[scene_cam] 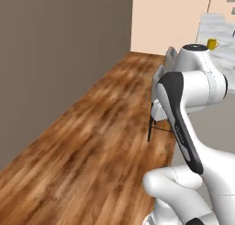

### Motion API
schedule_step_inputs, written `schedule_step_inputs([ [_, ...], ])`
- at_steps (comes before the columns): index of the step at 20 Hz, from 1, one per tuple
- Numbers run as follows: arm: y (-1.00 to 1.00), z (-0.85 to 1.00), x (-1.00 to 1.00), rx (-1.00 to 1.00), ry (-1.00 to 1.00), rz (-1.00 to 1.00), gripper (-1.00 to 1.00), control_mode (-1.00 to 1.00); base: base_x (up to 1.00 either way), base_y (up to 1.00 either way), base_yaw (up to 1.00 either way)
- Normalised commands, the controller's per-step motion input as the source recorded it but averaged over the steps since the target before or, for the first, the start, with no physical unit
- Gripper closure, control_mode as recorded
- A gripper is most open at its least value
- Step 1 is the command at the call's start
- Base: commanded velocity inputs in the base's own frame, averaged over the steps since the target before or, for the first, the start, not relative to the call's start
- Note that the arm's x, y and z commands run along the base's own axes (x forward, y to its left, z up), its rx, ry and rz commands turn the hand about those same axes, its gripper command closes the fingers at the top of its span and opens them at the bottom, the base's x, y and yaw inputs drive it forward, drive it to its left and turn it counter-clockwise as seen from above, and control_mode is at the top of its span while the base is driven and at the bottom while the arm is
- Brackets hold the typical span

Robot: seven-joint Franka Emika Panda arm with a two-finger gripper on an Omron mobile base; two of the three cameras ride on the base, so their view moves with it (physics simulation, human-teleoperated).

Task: Pick up the marshmallow and place it in the cup of hot chocolate on the dining counter.

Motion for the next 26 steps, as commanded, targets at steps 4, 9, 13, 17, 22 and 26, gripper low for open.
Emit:
schedule_step_inputs([
  [4, 0.00, 0.00, 0.00, 0.00, 0.00, 0.00, 1.00, 1.00, 1.00, 0.95, -0.49],
  [9, 0.00, 0.00, 0.00, 0.00, 0.00, 0.00, 1.00, 1.00, 1.00, 0.90, -0.56],
  [13, 0.00, 0.00, 0.00, 0.00, 0.00, 0.00, 1.00, 1.00, 1.00, 0.91, -0.56],
  [17, 0.00, 0.00, 0.00, 0.00, 0.00, 0.00, 1.00, 1.00, 1.00, 0.97, -0.46],
  [22, 0.00, 0.00, 0.00, 0.00, 0.00, 0.00, 1.00, 1.00, 1.00, 0.96, -0.44],
  [26, 0.00, 0.00, 0.00, 0.00, 0.00, 0.00, 1.00, 1.00, 0.98, 0.89, -0.48],
])
